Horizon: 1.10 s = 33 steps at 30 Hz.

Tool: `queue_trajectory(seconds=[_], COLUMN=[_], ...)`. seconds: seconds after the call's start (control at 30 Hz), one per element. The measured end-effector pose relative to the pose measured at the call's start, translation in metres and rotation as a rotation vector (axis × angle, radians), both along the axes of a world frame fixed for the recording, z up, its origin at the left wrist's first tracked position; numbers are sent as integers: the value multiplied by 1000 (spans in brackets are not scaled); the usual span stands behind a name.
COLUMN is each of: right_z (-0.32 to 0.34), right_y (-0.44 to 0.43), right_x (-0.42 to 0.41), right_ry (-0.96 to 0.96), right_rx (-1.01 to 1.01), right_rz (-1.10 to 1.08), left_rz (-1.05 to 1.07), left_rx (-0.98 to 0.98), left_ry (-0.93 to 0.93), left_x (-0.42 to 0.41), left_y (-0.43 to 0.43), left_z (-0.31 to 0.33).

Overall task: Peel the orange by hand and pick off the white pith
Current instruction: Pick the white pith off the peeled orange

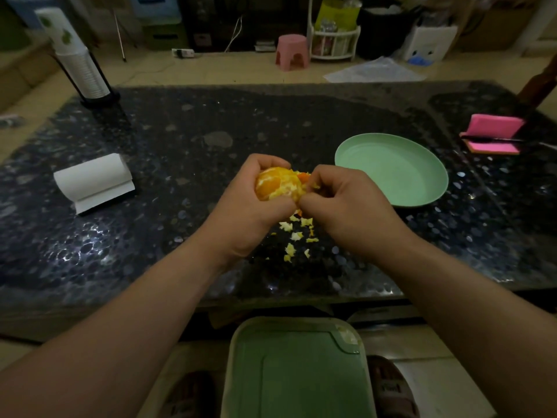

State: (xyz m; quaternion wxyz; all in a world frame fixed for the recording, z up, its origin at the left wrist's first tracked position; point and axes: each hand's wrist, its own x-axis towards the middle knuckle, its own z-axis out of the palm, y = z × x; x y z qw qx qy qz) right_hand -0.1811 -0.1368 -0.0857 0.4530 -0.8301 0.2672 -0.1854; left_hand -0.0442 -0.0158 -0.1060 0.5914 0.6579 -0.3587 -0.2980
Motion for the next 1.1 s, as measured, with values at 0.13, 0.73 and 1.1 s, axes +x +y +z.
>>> queue_trajectory(seconds=[0.13, 0.73, 1.1], right_z=[6, 5, -5], right_y=[-1, -1, -2], right_x=[-1, -3, -1], right_ry=[-74, -13, 1], right_rx=[277, 66, -52], right_rz=[31, 33, 17], left_rz=[4, 16, -2], left_rx=[-43, -85, -32], left_ry=[217, 225, -94], left_x=[2, 5, -2], left_y=[-2, -1, 2], left_z=[-1, -1, 2])
